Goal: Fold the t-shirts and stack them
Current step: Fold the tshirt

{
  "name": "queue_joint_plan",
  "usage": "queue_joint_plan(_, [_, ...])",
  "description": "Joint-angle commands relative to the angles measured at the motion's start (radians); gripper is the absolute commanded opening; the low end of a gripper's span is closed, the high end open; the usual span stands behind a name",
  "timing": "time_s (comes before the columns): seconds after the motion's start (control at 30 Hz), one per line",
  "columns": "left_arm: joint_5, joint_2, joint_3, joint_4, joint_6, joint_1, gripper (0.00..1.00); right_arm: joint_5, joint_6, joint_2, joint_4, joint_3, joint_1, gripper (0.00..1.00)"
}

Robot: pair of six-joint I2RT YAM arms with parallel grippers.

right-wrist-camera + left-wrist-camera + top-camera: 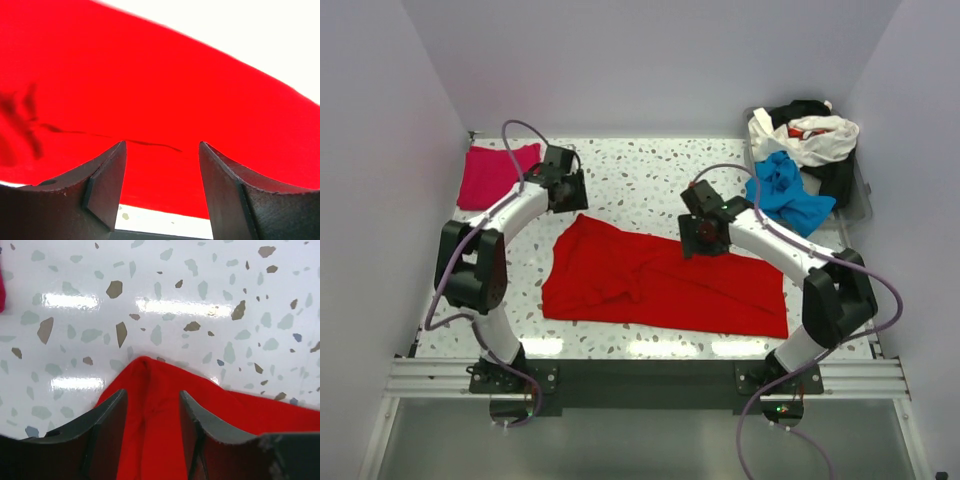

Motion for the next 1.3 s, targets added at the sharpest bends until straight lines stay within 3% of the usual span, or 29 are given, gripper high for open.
queue_joint_plan(0.0, [-0.022,0.086,0.095,0.054,0.055,0.006,0.48,0.003,0.053,-0.113,0.017,-0.097,-0.118,0.63])
queue_joint_plan(0.3, [-0.038,0.184,0.139,0.057,0.065,0.006,0.39,-0.033,0.045,-0.194,0.054,-0.229,-0.306,0.62])
queue_joint_plan(0.93, [-0.023,0.252,0.124,0.068,0.070,0.006,0.37,-0.014,-0.011,-0.255,0.077,-0.313,-0.628,0.61])
queue_joint_plan(1.1, [-0.019,0.260,0.124,0.069,0.068,0.006,0.26,-0.020,-0.022,-0.245,0.101,-0.333,-0.711,0.61])
queue_joint_plan(1.27, [-0.028,0.246,0.120,0.068,0.075,0.006,0.24,-0.011,-0.030,-0.228,0.140,-0.350,-0.775,0.61])
